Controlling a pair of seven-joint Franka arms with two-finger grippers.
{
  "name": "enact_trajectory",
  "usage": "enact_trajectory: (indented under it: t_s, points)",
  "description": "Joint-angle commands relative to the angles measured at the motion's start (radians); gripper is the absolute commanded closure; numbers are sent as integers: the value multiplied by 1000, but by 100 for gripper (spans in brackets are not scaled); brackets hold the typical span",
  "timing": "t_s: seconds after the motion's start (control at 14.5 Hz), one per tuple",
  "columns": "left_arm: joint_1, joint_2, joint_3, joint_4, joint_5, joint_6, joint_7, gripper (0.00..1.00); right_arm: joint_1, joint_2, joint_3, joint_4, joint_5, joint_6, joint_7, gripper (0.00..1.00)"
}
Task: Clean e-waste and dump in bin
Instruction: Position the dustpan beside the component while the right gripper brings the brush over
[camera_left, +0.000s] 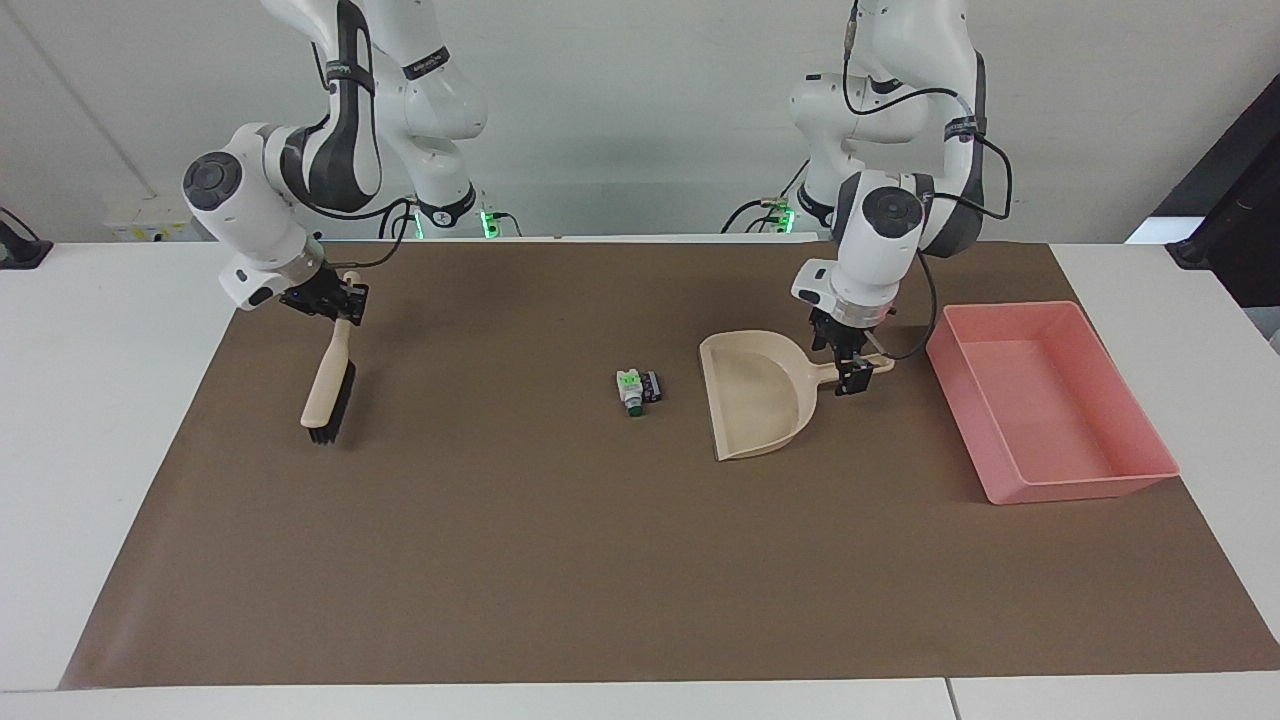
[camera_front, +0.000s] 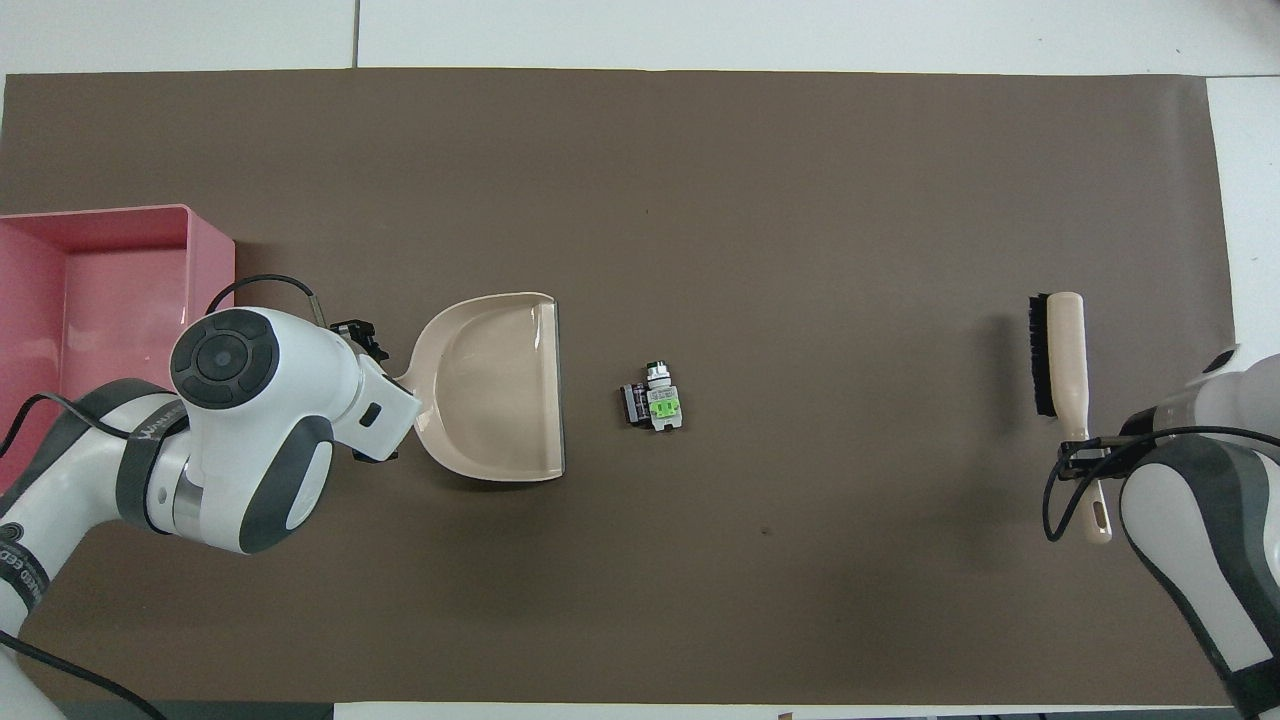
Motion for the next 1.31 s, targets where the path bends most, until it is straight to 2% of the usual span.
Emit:
enact_trajectory:
  t_s: [0.0, 0.28, 0.41, 0.48, 0.55, 0.62, 0.69, 0.76, 0.89, 1.1, 1.24]
  points:
    - [-18, -29, 13, -40, 18, 36, 3, 3, 110, 11, 7, 72, 3, -87, 110, 100]
    - [-22, -21, 13, -47, 18, 50, 3, 5, 297, 3, 8, 85, -47, -178, 165, 100]
    - [-24, -16, 13, -50, 18, 61, 4, 11, 364, 5, 8, 85, -47, -184, 260, 100]
    - [-24, -16, 13, -50, 18, 59, 4, 25, 393, 9, 10, 85, -47, -183, 305, 100]
    - [-22, -16, 13, -49, 18, 53, 9, 55, 409, 11, 10, 82, -47, -174, 337, 100]
    - [-16, -16, 13, -49, 18, 47, 10, 79, 412, 11, 10, 82, -47, -171, 345, 100]
    - [-15, -16, 13, -49, 18, 44, 10, 95, 412, 12, 10, 82, -47, -171, 346, 100]
    - [-13, -16, 13, -44, 18, 46, 10, 100, 412, 12, 10, 80, -47, -169, 346, 100]
    - [-15, -13, 13, -37, 18, 38, 9, 100, 412, 11, 10, 80, -45, -172, 352, 100]
    - [-24, 11, 14, 29, 26, -5, 10, 100, 449, 8, 14, 73, -33, -169, 405, 100]
    - [-60, 16, 14, 54, 131, -19, 9, 100, 489, 14, 14, 70, -28, -158, 464, 100]
